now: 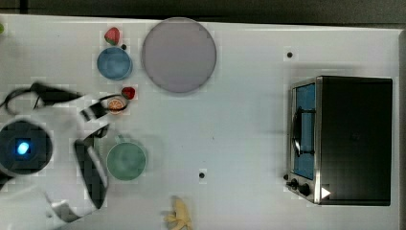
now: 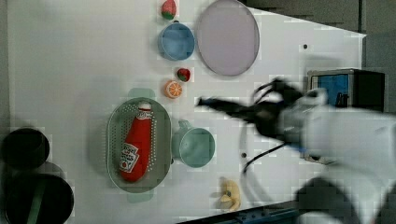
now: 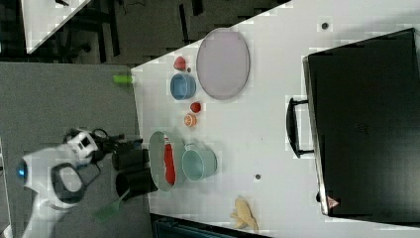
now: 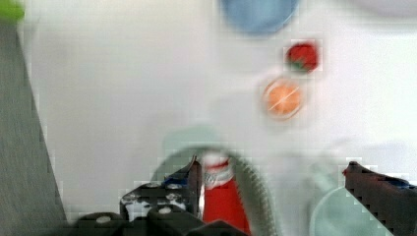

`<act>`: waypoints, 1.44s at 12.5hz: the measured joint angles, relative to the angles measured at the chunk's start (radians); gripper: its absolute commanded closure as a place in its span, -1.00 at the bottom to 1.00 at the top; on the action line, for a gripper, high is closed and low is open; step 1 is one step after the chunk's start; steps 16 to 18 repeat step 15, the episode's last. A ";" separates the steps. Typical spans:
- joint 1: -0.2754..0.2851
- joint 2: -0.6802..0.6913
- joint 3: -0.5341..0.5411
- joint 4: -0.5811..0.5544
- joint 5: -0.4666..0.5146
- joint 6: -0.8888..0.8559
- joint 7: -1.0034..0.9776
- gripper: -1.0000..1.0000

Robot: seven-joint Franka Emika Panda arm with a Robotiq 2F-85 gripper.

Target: Pick Ketchup from the table and place it in strainer.

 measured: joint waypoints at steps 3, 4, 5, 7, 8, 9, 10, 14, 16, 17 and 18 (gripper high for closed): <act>-0.062 -0.062 -0.156 0.133 0.027 -0.263 0.000 -1.00; -0.084 -0.077 -0.220 0.173 0.031 -0.349 0.000 -1.00; -0.103 -0.082 -0.292 0.221 0.029 -0.434 0.000 -1.00; -0.151 -0.083 -0.413 0.300 -0.029 -0.562 0.000 -1.00; -0.176 -0.082 -0.457 0.323 -0.084 -0.611 0.000 -1.00; -0.198 -0.081 -0.488 0.340 -0.117 -0.637 0.000 -1.00; -0.218 -0.079 -0.503 0.356 -0.146 -0.643 0.000 -1.00; -0.230 -0.082 -0.473 0.391 -0.169 -0.657 0.046 -1.00; -0.218 -0.081 -0.457 0.391 -0.170 -0.662 0.056 -1.00; -0.218 -0.081 -0.457 0.391 -0.170 -0.662 0.056 -1.00; -0.218 -0.081 -0.457 0.391 -0.170 -0.662 0.056 -1.00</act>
